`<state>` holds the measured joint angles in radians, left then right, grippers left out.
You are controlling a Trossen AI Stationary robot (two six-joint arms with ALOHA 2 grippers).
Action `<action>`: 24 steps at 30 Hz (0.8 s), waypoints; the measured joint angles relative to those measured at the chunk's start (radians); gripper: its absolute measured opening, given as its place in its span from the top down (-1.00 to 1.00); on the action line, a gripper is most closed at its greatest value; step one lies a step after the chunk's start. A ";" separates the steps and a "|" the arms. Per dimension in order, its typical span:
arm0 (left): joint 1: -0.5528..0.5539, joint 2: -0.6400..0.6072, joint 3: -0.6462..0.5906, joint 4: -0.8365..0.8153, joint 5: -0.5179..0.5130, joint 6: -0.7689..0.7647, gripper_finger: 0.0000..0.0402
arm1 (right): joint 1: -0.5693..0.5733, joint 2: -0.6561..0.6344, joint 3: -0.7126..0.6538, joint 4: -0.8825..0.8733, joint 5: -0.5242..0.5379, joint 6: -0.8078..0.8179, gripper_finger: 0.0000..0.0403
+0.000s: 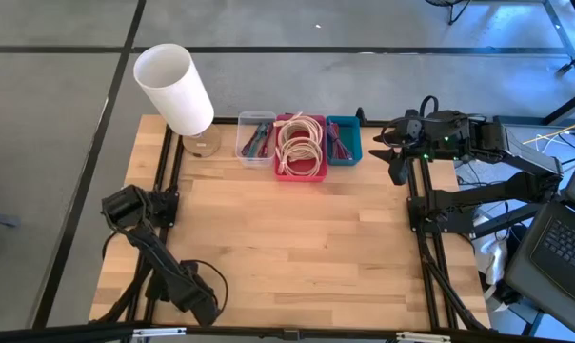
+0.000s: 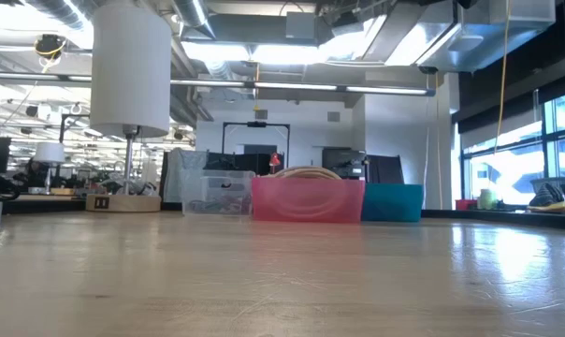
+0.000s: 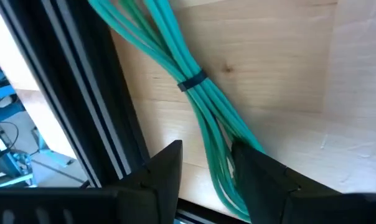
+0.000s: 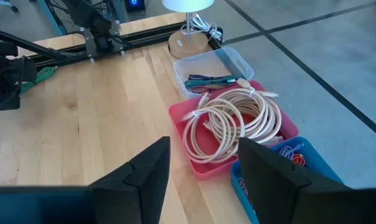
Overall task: Pick & Place USB Port
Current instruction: Put the green charger cable into the blue bin
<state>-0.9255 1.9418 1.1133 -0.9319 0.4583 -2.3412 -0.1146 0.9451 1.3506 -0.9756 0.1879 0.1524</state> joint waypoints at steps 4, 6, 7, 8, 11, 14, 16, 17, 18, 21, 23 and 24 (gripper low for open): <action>-0.003 0.005 -0.009 0.020 -0.002 0.010 0.43 | 0.000 0.000 0.000 0.000 0.000 0.000 0.04; -0.004 0.004 -0.009 0.022 -0.013 0.024 0.58 | 0.000 0.000 0.000 0.000 0.000 0.000 0.04; -0.004 0.001 -0.010 0.026 -0.020 0.033 0.67 | 0.000 0.000 0.000 0.000 0.001 0.000 0.04; -0.005 -0.003 -0.011 0.030 -0.033 0.040 0.77 | 0.000 0.000 0.000 0.000 0.003 0.000 0.04; -0.008 -0.023 -0.013 0.032 -0.062 0.046 0.93 | 0.000 0.000 0.000 0.000 0.003 -0.001 0.04; -0.004 -0.060 -0.018 0.031 -0.078 0.049 0.96 | 0.000 0.000 0.000 0.000 0.003 -0.002 0.04; 0.005 -0.094 -0.022 0.014 -0.136 0.055 0.96 | 0.000 0.000 0.000 0.000 0.003 0.000 0.04; 0.014 -0.118 -0.023 0.008 -0.163 0.059 0.97 | 0.000 0.000 0.000 0.000 0.003 0.000 0.04; 0.025 -0.146 -0.021 0.002 -0.183 0.064 0.97 | 0.000 0.000 0.000 0.000 0.003 0.000 0.04; 0.067 -0.240 -0.019 -0.015 -0.304 0.094 0.97 | 0.000 0.000 0.000 0.000 0.003 0.000 0.04; 0.100 -0.308 -0.020 -0.016 -0.476 0.120 0.98 | 0.000 0.000 0.000 0.000 0.003 0.003 0.04; 0.120 -0.344 -0.019 -0.007 -0.579 0.129 0.98 | 0.000 0.000 0.000 0.000 0.003 0.004 0.04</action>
<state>-0.8059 1.5975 1.0944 -0.9388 -0.1212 -2.2117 -0.1147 0.9451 1.3506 -0.9760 0.1913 0.1566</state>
